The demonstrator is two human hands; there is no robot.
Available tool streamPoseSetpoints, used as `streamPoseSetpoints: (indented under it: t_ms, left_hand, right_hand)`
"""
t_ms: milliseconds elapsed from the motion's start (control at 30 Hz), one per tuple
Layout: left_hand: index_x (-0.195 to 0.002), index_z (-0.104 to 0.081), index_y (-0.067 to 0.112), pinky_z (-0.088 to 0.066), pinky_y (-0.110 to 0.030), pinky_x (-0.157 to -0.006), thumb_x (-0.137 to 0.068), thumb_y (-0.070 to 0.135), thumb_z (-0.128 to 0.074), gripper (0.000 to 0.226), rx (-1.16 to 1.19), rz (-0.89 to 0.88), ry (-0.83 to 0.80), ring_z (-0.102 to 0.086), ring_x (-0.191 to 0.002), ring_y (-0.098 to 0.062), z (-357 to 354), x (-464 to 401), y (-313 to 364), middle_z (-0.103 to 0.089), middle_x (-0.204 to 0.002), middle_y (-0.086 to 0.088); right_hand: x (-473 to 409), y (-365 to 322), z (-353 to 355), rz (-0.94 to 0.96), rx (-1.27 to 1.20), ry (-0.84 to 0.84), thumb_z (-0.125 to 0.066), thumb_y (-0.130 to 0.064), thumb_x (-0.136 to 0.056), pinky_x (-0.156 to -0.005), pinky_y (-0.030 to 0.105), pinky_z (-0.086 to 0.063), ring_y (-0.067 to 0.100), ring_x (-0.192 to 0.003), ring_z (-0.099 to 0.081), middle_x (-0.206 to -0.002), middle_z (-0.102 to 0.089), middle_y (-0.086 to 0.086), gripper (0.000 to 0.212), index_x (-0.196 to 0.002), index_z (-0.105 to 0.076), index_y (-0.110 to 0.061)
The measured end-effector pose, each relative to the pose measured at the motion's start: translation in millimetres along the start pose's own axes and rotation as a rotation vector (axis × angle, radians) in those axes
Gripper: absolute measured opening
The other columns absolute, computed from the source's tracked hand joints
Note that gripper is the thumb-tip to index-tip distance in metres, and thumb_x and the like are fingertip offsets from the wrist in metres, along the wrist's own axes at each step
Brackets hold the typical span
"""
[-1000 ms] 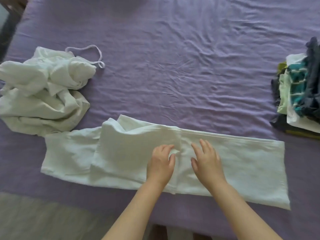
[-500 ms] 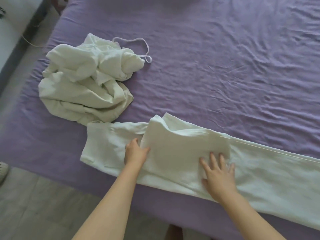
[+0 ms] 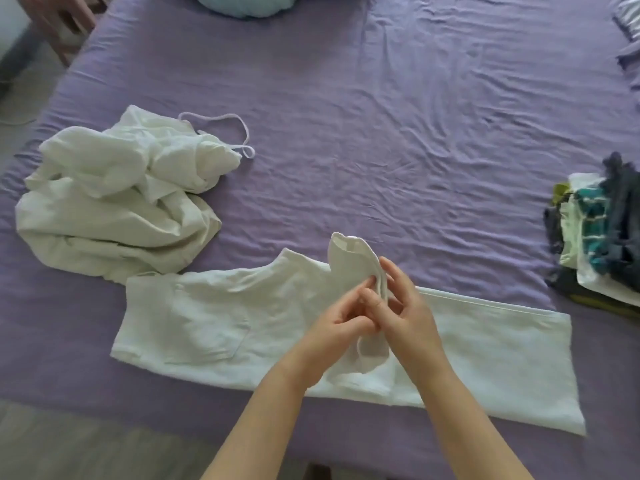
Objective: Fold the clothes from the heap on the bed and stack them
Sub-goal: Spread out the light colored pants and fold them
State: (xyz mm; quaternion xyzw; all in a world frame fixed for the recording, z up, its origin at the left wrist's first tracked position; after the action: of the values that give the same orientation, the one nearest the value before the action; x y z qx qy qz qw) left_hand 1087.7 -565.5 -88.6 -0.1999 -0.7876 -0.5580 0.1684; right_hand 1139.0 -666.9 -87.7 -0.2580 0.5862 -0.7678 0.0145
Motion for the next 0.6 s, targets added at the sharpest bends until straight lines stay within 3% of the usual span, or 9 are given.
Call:
streamPoseSetpoints:
  t_ms: [133, 200, 267, 333, 400, 467, 533, 600]
  left_hand:
    - [-0.132, -0.050, 0.031, -0.044, -0.020, -0.093, -0.087, 0.007, -0.059, 0.052, -0.083, -0.018, 0.018, -0.055, -0.092, -0.004, -51, -23, -8, -0.060, -0.098, 0.004]
    - [-0.124, -0.056, 0.031, -0.046, -0.018, -0.088, -0.088, 0.003, -0.060, 0.046, -0.203, -0.101, 0.123, -0.055, -0.090, 0.000, -69, -37, -14, -0.057, -0.101, 0.005]
    - [-0.127, -0.055, 0.027, -0.044, -0.023, -0.094, -0.087, -0.003, -0.057, 0.050, -0.436, -0.198, 0.228, -0.053, -0.103, -0.001, -81, -54, -20, -0.054, -0.114, 0.005]
    - [-0.134, -0.053, 0.020, -0.037, -0.029, -0.104, -0.086, -0.005, -0.054, 0.053, -0.663, -0.225, 0.249, -0.048, -0.118, -0.012, -93, -74, -29, -0.050, -0.127, 0.000]
    - [-0.137, -0.051, 0.019, -0.026, -0.024, -0.110, -0.087, -0.003, -0.052, 0.054, -0.829, -0.186, 0.238, -0.040, -0.127, -0.021, -103, -92, -42, -0.045, -0.138, -0.006]
    - [-0.140, -0.047, 0.021, -0.018, -0.022, -0.111, -0.089, 0.002, -0.051, 0.054, -0.926, -0.119, 0.271, -0.030, -0.136, -0.021, -108, -107, -58, -0.036, -0.147, -0.006]
    - [-0.145, -0.039, 0.023, -0.015, -0.030, -0.116, -0.092, 0.006, -0.048, 0.056, -1.008, -0.059, 0.331, -0.018, -0.143, -0.021, -110, -119, -75, -0.025, -0.154, -0.006]
    - [-0.148, -0.031, 0.023, -0.011, -0.036, -0.119, -0.095, 0.009, -0.046, 0.057, -1.077, -0.006, 0.354, -0.007, -0.147, -0.021, -112, -130, -91, -0.014, -0.159, -0.005]
  right_hand:
    - [8, 7, 71, 0.030, 0.162, 0.190, -0.061, -0.016, -0.091, -0.078, 0.018, -0.051, -0.002, -0.089, -0.064, -0.111, -0.067, -0.016, 0.044, -0.130, -0.053, -0.034]
    - [14, 18, 103, 0.034, 0.195, 0.254, -0.058, -0.012, -0.092, -0.082, 0.020, -0.051, -0.004, -0.095, -0.062, -0.113, -0.067, -0.014, 0.043, -0.130, -0.054, -0.031]
    - [20, 31, 136, 0.033, 0.260, 0.306, -0.058, -0.013, -0.092, -0.079, 0.012, -0.048, -0.011, -0.094, -0.059, -0.108, -0.065, -0.020, 0.043, -0.131, -0.053, -0.032]
    - [25, 46, 169, 0.018, 0.311, 0.329, -0.058, -0.012, -0.092, -0.075, 0.002, -0.041, -0.020, -0.091, -0.054, -0.105, -0.062, -0.024, 0.044, -0.132, -0.052, -0.031]
    - [28, 63, 203, -0.022, 0.349, 0.338, -0.057, -0.012, -0.093, -0.076, -0.001, -0.037, -0.018, -0.095, -0.052, -0.111, -0.060, -0.017, 0.045, -0.134, -0.050, -0.028]
    - [29, 81, 238, -0.071, 0.401, 0.346, -0.057, -0.012, -0.093, -0.080, 0.005, -0.036, -0.002, -0.106, -0.053, -0.117, -0.060, -0.009, 0.045, -0.136, -0.049, -0.024]
    - [30, 101, 272, -0.119, 0.431, 0.371, -0.056, -0.011, -0.092, -0.085, 0.020, -0.038, 0.013, -0.112, -0.055, -0.121, -0.062, -0.002, 0.045, -0.136, -0.049, -0.020]
    - [29, 122, 304, -0.153, 0.446, 0.411, -0.055, -0.007, -0.091, -0.085, 0.026, -0.038, 0.016, -0.111, -0.056, -0.121, -0.062, 0.001, 0.044, -0.134, -0.051, -0.019]
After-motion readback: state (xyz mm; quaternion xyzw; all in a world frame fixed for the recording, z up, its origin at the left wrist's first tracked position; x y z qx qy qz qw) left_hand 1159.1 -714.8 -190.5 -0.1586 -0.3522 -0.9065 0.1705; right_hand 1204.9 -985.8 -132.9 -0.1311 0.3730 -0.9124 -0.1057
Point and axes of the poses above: each hand's wrist, its own x-axis away from the middle knuckle, its own z-axis out of the back of the hand, y = z × x, the point moved 4 cm from there along -x, towards the middle knuckle
